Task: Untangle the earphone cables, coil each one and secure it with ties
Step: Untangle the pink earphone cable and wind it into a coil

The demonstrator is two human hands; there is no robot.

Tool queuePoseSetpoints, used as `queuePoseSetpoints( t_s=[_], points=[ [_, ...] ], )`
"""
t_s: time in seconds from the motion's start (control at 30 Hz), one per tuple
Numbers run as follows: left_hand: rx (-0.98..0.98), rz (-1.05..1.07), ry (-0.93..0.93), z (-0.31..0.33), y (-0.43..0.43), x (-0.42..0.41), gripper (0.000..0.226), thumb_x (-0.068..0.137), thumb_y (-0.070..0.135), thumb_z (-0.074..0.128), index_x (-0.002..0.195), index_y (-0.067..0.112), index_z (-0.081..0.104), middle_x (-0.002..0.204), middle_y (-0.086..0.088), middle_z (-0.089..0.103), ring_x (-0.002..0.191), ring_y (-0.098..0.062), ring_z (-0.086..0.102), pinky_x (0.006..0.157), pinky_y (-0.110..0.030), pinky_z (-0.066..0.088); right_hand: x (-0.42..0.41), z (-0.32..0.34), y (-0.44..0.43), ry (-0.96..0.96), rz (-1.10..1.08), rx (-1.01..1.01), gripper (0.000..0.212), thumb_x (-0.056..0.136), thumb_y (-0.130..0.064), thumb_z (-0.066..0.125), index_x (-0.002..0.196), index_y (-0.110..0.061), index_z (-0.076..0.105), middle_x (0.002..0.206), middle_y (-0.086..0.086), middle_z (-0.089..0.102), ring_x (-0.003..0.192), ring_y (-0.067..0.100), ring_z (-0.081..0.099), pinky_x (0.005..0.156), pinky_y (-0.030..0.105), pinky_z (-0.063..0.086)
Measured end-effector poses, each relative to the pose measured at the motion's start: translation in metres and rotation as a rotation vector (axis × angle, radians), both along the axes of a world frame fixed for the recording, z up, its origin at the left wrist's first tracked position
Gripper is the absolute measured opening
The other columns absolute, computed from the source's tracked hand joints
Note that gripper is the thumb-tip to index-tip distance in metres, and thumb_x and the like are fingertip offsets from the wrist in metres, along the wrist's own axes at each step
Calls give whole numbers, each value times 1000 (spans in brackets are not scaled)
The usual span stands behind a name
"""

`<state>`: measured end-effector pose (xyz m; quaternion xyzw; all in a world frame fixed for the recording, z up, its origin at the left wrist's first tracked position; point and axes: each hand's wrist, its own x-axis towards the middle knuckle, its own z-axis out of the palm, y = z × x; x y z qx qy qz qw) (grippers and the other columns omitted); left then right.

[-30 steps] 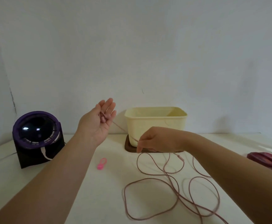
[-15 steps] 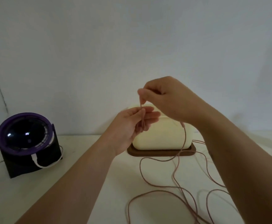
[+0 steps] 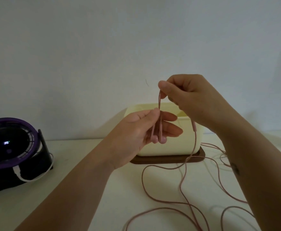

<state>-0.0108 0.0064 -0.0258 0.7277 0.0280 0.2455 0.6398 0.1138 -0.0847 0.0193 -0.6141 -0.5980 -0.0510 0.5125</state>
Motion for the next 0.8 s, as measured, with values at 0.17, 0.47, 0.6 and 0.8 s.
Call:
queuePoseSetpoints(
  t_s=[0.17,0.47,0.6,0.8],
  points=[
    [-154,-124,-94,10,-13,-6,28,83,28,43,86,9,63,72,-6,70,73,-20,66,58,-19,48,5,-7,-2,96,36,-36,35,93,-39,52,73,-15,66,52,-5,44,47,3,40,55,24,36],
    [-608,53,-313,18,1,-16,25,99,22,37,95,9,59,81,-4,73,73,-13,71,76,-32,57,-22,-34,10,-68,124,-511,41,101,-33,34,71,-30,63,55,-11,50,45,0,42,55,14,34],
    [-570,171,-321,10,18,-18,24,100,18,36,102,8,57,94,-7,74,84,-14,71,78,-33,57,-34,-34,6,-234,98,-639,26,100,-28,39,93,-23,64,62,-11,53,54,-2,49,57,13,38],
    [-247,242,-208,4,22,-17,26,101,17,34,105,10,58,96,-5,74,92,-15,69,80,-26,50,-36,-21,-9,-384,38,-632,27,97,-31,44,94,-14,64,74,1,62,61,15,52,58,24,43]
  ],
)
